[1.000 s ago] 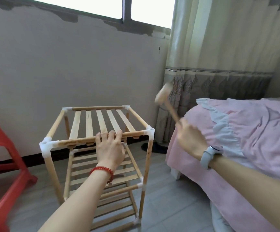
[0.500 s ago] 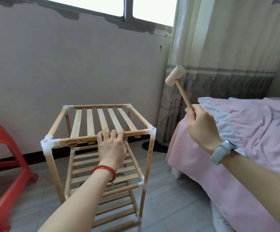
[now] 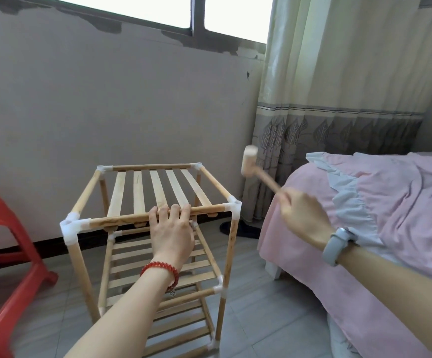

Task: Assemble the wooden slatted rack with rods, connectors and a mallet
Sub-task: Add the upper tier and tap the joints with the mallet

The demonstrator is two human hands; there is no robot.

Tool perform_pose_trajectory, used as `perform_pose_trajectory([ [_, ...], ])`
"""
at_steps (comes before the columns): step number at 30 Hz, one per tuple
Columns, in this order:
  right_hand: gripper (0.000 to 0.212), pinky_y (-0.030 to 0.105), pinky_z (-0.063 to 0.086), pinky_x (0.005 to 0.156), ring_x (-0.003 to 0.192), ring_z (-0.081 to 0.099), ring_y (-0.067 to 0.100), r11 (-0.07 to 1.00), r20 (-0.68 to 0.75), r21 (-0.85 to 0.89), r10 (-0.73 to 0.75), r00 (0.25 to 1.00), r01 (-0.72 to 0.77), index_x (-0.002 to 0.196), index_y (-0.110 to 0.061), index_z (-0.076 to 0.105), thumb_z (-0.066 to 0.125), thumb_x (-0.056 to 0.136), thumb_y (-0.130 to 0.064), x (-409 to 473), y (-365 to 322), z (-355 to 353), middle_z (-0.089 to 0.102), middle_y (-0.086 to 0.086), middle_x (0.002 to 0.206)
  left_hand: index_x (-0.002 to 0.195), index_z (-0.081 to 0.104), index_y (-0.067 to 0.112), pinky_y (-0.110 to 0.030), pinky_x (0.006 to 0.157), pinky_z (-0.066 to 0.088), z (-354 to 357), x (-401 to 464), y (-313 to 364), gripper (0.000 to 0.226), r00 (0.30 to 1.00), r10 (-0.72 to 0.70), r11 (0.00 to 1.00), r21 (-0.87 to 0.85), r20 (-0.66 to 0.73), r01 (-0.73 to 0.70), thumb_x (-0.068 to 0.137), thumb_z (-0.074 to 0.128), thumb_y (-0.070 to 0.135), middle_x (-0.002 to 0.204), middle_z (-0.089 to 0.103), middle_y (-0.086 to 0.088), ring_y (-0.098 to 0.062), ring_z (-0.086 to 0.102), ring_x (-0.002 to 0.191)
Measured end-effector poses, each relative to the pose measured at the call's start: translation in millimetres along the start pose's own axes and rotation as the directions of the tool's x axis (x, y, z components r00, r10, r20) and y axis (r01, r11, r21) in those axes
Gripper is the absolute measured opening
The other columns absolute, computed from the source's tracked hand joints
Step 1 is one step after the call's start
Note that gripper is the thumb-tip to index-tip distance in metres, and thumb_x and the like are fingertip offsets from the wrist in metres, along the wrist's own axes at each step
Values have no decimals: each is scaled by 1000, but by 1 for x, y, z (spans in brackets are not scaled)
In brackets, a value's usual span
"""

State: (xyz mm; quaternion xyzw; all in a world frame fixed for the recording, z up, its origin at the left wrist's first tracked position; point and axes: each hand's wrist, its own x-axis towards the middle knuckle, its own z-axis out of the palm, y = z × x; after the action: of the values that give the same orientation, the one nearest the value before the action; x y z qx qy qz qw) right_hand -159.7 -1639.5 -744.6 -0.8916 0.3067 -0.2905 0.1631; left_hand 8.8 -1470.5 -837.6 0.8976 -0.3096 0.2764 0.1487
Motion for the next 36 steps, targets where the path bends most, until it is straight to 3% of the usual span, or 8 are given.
perform_pose_trajectory([
  [7, 29, 34, 40, 66, 87, 59, 39, 995, 168, -95, -10, 986, 26, 93, -8, 58, 37, 100, -26, -12, 5, 17, 58, 11, 81, 129, 54, 17, -52, 109, 28, 3, -2, 0, 44, 1000, -8, 1000, 5, -6, 8, 86, 58, 24, 118, 61, -8, -33, 46, 122],
  [11, 28, 42, 41, 69, 83, 55, 42, 982, -346, 174, -9, 938, 74, 106, -6, 55, 40, 99, -28, -2, -13, -10, 62, 19, 88, 126, 57, 17, -53, 108, 29, 4, 2, 0, 43, 999, 5, 1000, 5, -42, -5, 83, 62, 23, 115, 62, -8, -33, 48, 120],
  [15, 28, 36, 44, 68, 85, 59, 34, 991, 171, -127, -15, 985, 37, 101, -7, 57, 37, 100, -27, -21, -2, 20, 59, 8, 85, 123, 59, 15, -54, 106, 31, 5, 1, -3, 44, 998, -3, 1000, 14, -58, 4, 80, 65, 22, 112, 63, -9, -34, 50, 118],
  [20, 29, 36, 33, 66, 86, 55, 40, 996, -260, 82, 64, 963, -43, 106, -5, 53, 36, 101, -28, -3, -9, -5, 57, 18, 86, 120, 62, 14, -55, 104, 33, 9, 2, -3, 44, 996, 12, 1000, 26, -89, -9, 76, 69, 19, 108, 64, -10, -36, 51, 115],
  [24, 28, 38, 46, 75, 92, 59, 34, 977, 204, -194, -46, 978, 87, 101, -12, 58, 37, 100, -32, -21, -7, 18, 63, 12, 97, 118, 62, 14, -55, 102, 35, 11, -2, -5, 46, 995, 20, 999, 36, -99, -16, 74, 71, 18, 105, 64, -11, -36, 53, 111],
  [29, 32, 40, 39, 66, 78, 55, 37, 976, -484, 158, -58, 873, 152, 107, -7, 55, 37, 100, -32, 8, -32, -27, 62, 17, 83, 116, 64, 12, -55, 100, 37, 14, 0, -3, 48, 990, 31, 999, 39, -136, -26, 70, 75, 17, 102, 65, -11, -36, 56, 106],
  [33, 34, 33, 43, 67, 86, 59, 32, 969, 171, -241, -18, 985, 60, 108, -7, 56, 32, 101, -29, -29, -1, 35, 62, 11, 95, 115, 65, 12, -55, 98, 38, 13, -4, -4, 48, 989, 31, 999, 40, -143, -26, 69, 76, 17, 100, 65, -11, -36, 57, 104],
  [36, 31, 36, 41, 68, 86, 58, 36, 999, -1, 40, -19, 1000, 19, 102, -6, 61, 40, 100, -29, -3, -7, 1, 60, 9, 84, 116, 65, 12, -55, 99, 38, 12, -6, -5, 47, 989, 46, 998, 44, -138, -40, 70, 75, 19, 100, 65, -11, -36, 56, 106],
])
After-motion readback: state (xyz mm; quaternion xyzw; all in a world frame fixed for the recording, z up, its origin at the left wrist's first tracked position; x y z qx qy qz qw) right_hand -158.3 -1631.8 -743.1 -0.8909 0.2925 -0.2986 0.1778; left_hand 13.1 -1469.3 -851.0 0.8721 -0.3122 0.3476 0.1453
